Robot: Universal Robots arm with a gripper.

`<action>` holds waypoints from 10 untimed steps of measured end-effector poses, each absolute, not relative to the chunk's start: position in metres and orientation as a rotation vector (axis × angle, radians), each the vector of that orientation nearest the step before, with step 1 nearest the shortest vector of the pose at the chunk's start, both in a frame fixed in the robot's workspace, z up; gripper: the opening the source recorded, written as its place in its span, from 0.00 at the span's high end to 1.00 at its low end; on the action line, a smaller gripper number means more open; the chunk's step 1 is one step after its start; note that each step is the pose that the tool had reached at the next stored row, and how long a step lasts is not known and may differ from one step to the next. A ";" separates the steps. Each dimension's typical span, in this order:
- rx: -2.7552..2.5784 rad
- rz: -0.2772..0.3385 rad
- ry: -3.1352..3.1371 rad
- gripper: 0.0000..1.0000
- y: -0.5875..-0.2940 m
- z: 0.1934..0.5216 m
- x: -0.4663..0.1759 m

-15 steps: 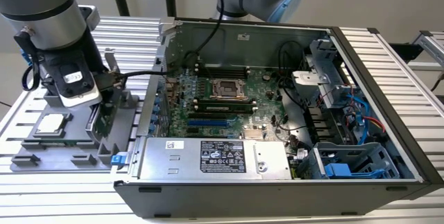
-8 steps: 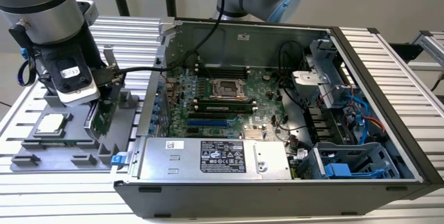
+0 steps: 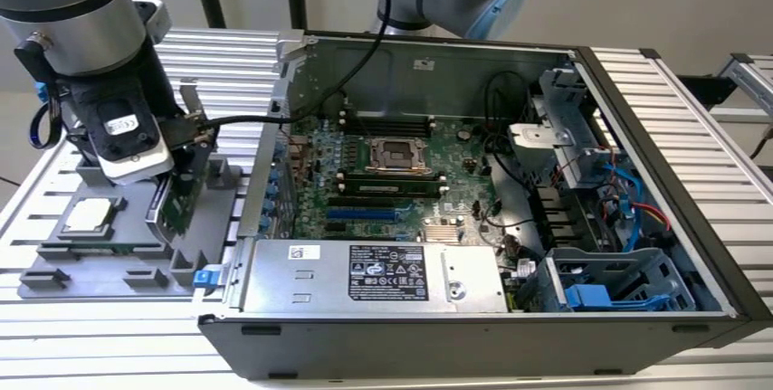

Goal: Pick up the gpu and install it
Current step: 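Pick up the gpu and move the gpu toward the slot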

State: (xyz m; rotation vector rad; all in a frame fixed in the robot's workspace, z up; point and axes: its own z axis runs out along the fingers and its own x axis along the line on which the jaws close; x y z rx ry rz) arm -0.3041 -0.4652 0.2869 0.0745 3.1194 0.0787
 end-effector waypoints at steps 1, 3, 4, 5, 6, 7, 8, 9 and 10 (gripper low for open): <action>0.075 0.079 3.119 1.00 -0.465 0.287 -0.304; 0.075 0.079 3.119 1.00 -0.465 0.287 -0.304; 0.075 0.079 3.119 1.00 -0.465 0.287 -0.304; 0.075 0.078 3.120 1.00 -0.465 0.287 -0.304; 0.074 0.078 3.120 1.00 -0.465 0.288 -0.304; 0.074 0.078 3.120 1.00 -0.465 0.289 -0.304; 0.074 0.079 3.119 1.00 -0.465 0.290 -0.304; 0.074 0.079 3.119 1.00 -0.465 0.290 -0.304; 0.074 0.079 3.119 1.00 -0.465 0.292 -0.304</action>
